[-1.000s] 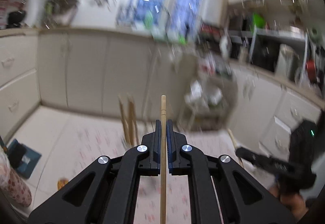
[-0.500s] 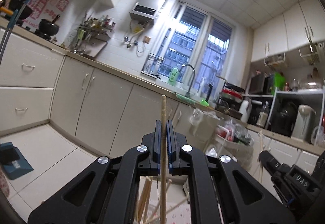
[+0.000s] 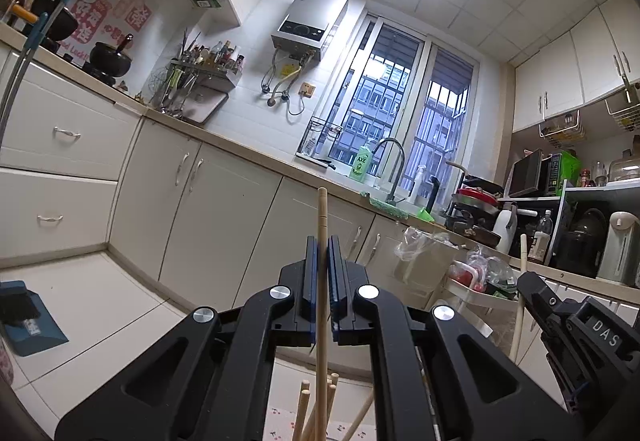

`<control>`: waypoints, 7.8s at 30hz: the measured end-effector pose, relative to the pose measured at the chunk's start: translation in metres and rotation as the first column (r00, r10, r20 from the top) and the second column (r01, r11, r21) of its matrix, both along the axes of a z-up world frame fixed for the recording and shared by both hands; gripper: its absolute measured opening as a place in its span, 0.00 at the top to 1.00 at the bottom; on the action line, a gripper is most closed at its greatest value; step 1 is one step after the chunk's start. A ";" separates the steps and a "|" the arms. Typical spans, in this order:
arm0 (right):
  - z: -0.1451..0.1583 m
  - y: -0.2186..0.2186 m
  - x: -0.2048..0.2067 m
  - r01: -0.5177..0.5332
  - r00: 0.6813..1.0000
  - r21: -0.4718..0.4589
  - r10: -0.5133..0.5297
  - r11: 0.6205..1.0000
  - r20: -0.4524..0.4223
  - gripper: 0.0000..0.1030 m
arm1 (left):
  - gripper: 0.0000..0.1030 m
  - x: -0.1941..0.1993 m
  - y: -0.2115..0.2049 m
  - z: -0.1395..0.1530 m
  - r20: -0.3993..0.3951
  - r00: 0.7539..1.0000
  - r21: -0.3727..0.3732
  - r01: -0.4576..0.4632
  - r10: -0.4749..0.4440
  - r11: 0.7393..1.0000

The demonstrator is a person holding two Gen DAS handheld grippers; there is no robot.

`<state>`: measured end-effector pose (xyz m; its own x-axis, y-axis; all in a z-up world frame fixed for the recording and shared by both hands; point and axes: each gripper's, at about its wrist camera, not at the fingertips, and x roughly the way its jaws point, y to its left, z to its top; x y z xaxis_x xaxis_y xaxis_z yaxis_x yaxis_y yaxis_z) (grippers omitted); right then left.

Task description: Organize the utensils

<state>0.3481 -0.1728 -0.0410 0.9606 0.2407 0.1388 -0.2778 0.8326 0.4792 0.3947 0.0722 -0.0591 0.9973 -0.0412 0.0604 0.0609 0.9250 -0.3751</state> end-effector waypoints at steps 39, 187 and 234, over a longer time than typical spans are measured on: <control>-0.017 0.030 0.031 -0.034 0.999 -0.056 0.034 0.998 -0.016 0.94 | 0.48 -0.080 0.015 -0.083 -0.168 0.986 0.168 0.025 0.004 0.985; 0.088 0.019 -0.501 -0.027 0.850 -0.379 -0.179 0.925 -0.496 0.07 | 0.07 -0.511 -0.033 0.109 -0.543 0.840 0.297 0.185 0.007 0.937; 0.096 0.019 -0.506 -0.021 0.856 -0.381 -0.180 0.924 -0.484 0.07 | 0.07 -0.512 -0.026 0.115 -0.534 0.845 0.307 0.164 0.027 0.937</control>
